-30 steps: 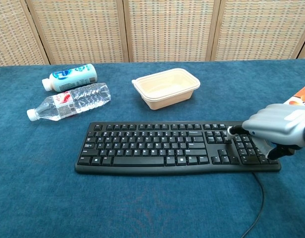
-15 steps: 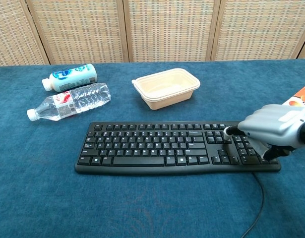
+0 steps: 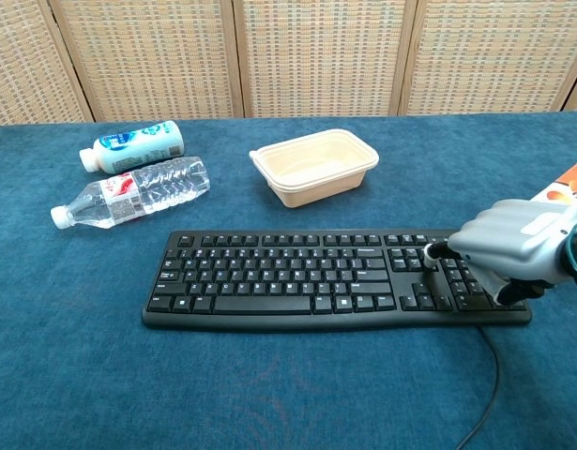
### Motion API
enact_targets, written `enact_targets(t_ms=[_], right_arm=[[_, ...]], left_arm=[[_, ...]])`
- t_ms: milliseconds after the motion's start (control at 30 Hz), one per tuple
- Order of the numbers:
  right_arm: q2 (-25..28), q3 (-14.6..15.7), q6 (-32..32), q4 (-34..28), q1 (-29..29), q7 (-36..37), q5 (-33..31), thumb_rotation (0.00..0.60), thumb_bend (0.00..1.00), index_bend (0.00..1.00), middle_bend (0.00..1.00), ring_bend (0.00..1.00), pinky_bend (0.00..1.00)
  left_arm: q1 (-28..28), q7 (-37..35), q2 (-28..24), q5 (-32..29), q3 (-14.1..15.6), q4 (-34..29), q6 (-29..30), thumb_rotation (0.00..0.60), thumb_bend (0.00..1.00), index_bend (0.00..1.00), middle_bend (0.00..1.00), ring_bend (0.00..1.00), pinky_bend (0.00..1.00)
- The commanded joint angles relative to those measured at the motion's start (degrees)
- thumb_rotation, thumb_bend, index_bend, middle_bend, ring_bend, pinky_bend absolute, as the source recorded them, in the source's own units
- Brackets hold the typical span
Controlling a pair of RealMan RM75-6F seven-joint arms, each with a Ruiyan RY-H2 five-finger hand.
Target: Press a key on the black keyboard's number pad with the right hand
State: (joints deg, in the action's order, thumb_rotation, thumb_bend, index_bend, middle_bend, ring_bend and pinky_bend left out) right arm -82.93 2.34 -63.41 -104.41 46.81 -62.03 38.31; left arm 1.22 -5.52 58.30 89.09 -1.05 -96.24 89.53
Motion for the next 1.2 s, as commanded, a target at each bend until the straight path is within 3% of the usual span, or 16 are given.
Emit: enact_targets(t_ms=[33,267,433,567,667,733,800,833,867,900,967,1200], right_arm=[[0.1,0.0,-0.5,-0.5,0.1,0.4,0.6,0.6,1.0,0.18,0.71,0.98,1.0],[2.9,-1.3,-3.2,-5.0,-0.5,4.8,8.6,0.6,1.0,0.18,0.71,0.98,1.0],[7.2,-2.5,-7.9,-8.9,-2.8,11.2,20.7,0.6,1.0,0.18,0.71,0.98,1.0],[11.5,-1.5,-14.3,-7.8,-7.8,22.5,33.7,0.6,1.0,0.18,0.71,0.98,1.0],[12.7,0.3,-20.2,-1.6,-12.5,34.0,43.1,0.6,1.0,0.18,0.64,0.91,1.0],[12.8,1.2,-23.3,2.6,-14.9,39.4,46.6,0.6,0.87,0.18,0.52,0.72,0.89],[12.7,2.0,-25.7,6.1,-17.2,43.9,48.4,0.6,0.55,0.18,0.34,0.41,0.61],[12.9,2.5,-26.5,7.7,-18.4,45.9,48.7,0.6,0.28,0.18,0.22,0.2,0.38],[13.4,3.4,-27.2,9.3,-20.2,47.9,48.5,0.6,0.13,0.16,0.13,0.08,0.22],[13.7,3.8,-27.7,10.2,-21.4,49.0,48.4,0.6,0.05,0.14,0.07,0.02,0.12],[14.3,4.4,-28.3,11.4,-23.6,50.6,47.9,0.6,0.0,0.08,0.0,0.0,0.01],[14.3,5.1,-30.5,16.1,-30.2,58.7,47.0,0.6,0.0,0.06,0.0,0.0,0.0]], left_arm=[[0.0,-0.1,0.0,0.0,0.0,0.0,0.0,0.6,0.0,0.0,0.0,0.0,0.0],[0.0,-0.3,-0.1,-0.1,0.0,0.1,0.0,0.6,0.0,0.0,0.0,0.0,0.0],[0.0,-0.2,0.0,0.0,0.0,0.1,-0.1,0.6,0.0,0.0,0.0,0.0,0.0],[0.0,-0.1,0.0,0.2,0.1,0.1,-0.1,0.6,0.0,0.0,0.0,0.0,0.0],[0.0,0.2,0.1,0.4,0.3,0.0,-0.1,0.6,0.0,0.0,0.0,0.0,0.0],[0.0,0.5,0.2,0.5,0.3,0.0,-0.1,0.6,0.0,0.0,0.0,0.0,0.0],[0.0,0.9,0.4,0.6,0.4,0.0,-0.2,0.6,0.0,0.0,0.0,0.0,0.0],[0.0,1.2,0.5,0.6,0.5,0.0,-0.2,0.6,0.0,0.0,0.0,0.0,0.0],[0.0,1.5,0.7,0.7,0.5,0.1,-0.2,0.6,0.0,0.0,0.0,0.0,0.0],[0.0,1.8,0.9,0.8,0.6,0.1,-0.2,0.6,0.0,0.0,0.0,0.0,0.0],[0.0,2.3,1.2,0.9,0.6,0.3,-0.1,0.6,0.0,0.0,0.0,0.0,0.0],[-0.1,3.1,2.0,1.0,0.5,0.8,0.2,0.6,0.0,0.0,0.0,0.0,0.0]])
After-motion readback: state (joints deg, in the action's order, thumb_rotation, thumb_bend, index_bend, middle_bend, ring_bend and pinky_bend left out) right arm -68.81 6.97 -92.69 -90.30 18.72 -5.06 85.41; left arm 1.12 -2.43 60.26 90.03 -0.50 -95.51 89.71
